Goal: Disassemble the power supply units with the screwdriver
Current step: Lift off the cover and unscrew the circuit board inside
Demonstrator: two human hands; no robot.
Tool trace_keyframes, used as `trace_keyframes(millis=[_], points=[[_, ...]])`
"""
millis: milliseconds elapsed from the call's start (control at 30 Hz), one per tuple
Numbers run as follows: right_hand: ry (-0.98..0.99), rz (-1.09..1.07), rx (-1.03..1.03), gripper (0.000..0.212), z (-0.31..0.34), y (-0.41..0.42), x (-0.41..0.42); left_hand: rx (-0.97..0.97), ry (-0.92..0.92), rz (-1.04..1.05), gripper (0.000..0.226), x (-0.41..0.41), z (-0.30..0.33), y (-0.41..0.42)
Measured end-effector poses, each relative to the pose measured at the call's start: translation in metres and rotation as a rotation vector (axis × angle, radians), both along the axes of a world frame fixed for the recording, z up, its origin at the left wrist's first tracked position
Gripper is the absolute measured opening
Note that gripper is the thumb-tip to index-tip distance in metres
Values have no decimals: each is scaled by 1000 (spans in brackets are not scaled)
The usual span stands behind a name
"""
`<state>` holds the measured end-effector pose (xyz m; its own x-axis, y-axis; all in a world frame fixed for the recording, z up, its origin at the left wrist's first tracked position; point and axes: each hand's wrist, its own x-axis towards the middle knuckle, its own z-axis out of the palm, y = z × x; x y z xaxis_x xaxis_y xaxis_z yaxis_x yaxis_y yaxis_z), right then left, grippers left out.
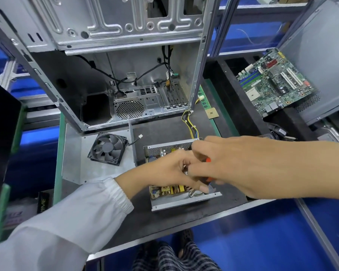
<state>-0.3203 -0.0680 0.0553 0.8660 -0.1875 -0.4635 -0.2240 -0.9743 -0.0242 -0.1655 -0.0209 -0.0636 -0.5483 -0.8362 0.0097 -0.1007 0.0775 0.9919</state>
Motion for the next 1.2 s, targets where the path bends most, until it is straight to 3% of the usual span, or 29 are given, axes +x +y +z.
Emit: trace_keyframes(millis=[67, 133, 233, 333, 433, 500, 533, 600, 667, 767, 833, 867, 1000, 1033, 1133, 1200], points=[[-3, -68, 15, 39, 8, -1, 1, -2, 2, 22, 15, -3, -4, -2], [-79, -79, -177, 54, 10, 2, 6, 4, -10, 27, 25, -5, -5, -3], [-7, -13, -368, 60, 4, 13, 12, 9, -16, -9, 17, -4, -1, -5], [-6, 7, -265, 20, -1, 10, 7, 39, -30, -56, 15, -1, 1, -11], [71, -20, -28, 48, 7, 3, 3, 64, -23, -117, 23, -1, 9, -14], [89, -65, 48, 39, 14, 2, 4, 34, -28, -141, 13, -3, 10, -16], [53, -100, 11, 38, 16, 3, 5, 30, -22, -131, 14, -3, 6, -16], [30, -131, -220, 56, 17, 8, 10, 61, -13, -122, 16, -5, 1, -18], [90, -111, -354, 52, 9, 14, 13, 65, -37, -153, 14, -6, 1, -19], [123, -74, -276, 24, -1, 12, 7, 34, -16, -192, 14, -6, 5, -20], [181, -27, -120, 54, 5, 10, 1, 71, -40, -160, 15, -3, 3, -23], [212, -16, -55, 57, 8, 9, 0, 77, -52, -156, 19, -2, 2, -24], [173, -125, 179, 43, 16, 5, -2, 63, -65, -192, 16, -1, 6, -23], [117, -189, 141, 38, 17, 5, -1, 60, -65, -190, 20, -2, 9, -23], [101, -207, -284, 67, 16, 11, 10, 78, 2, -177, 32, -3, 6, -24], [79, -163, -313, 59, 3, 13, 9, 69, 39, -214, 44, -4, 5, -26]])
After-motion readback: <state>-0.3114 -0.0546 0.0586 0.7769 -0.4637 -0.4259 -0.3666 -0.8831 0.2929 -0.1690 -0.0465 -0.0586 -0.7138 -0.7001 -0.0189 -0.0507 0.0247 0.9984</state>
